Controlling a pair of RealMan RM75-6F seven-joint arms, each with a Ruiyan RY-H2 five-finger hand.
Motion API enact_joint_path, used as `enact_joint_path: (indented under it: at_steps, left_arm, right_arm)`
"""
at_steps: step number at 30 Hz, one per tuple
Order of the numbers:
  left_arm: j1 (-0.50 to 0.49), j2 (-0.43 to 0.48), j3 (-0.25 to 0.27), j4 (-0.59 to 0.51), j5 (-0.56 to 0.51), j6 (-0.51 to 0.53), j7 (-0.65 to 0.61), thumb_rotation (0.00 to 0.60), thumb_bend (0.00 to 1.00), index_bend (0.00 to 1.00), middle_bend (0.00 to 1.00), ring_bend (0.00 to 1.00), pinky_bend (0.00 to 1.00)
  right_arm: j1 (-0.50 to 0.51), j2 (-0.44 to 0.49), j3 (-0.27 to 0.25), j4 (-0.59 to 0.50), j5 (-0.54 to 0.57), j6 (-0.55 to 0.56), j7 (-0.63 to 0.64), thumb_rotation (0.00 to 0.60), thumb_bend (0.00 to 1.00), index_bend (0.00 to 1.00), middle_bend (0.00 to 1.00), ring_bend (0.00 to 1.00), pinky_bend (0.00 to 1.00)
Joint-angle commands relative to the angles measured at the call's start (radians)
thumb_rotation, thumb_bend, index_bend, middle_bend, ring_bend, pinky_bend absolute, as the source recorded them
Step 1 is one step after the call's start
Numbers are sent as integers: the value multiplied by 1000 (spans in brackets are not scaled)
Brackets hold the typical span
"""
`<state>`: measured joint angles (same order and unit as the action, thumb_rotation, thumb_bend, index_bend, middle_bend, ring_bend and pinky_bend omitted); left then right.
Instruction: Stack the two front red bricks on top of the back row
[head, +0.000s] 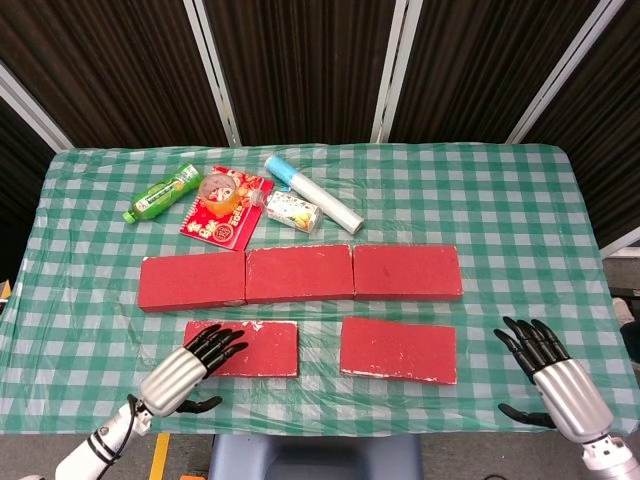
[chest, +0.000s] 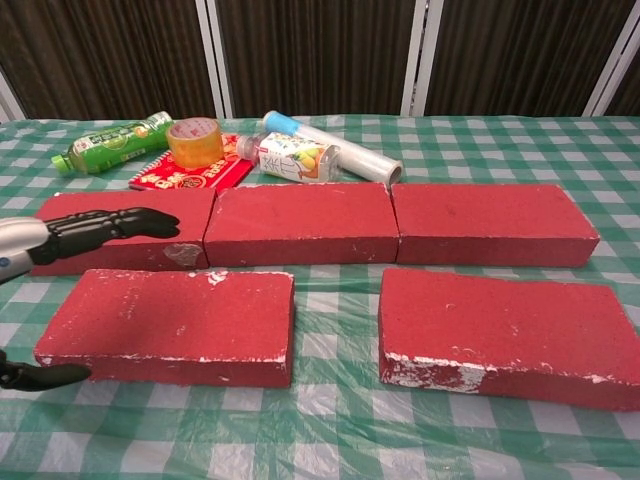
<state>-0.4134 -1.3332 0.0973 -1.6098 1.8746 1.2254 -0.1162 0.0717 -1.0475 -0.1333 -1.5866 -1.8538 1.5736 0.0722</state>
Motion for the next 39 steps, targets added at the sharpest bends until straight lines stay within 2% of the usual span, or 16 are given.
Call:
enact_joint_path:
  at_steps: [1,5,9,17,39]
  left_arm:
    - [-60,-58,-21,31,-18,-72,-9,600,250,0,0,0,0]
    - [-92,-79,-31,28,-73,-146,2,600,249,0,0,0,0]
    - [-122,-107,-41,57,-123,-196,-52,600,246,0,0,0,0]
    - [-156,-132,-37,121,-146,-219,-69,600,245,0,0,0,0]
    - [-198,-125,-35,147,-246,-283,-25,600,242,0,0,0,6]
  right_arm:
    - [1,3,-3,2,-3,-4,6,600,79,0,0,0,0]
    - [1,6,-3,2,-3,-6,7,600,79,0,0,0,0]
    - [3,7,-4,2,-7,-10,12,600,79,0,0,0,0]
    - [15,18,-10,1,-10,-30,37,600,79,0,0,0,0]
    - [19,14,-5,-12,7,-57,13,600,79,0,0,0,0]
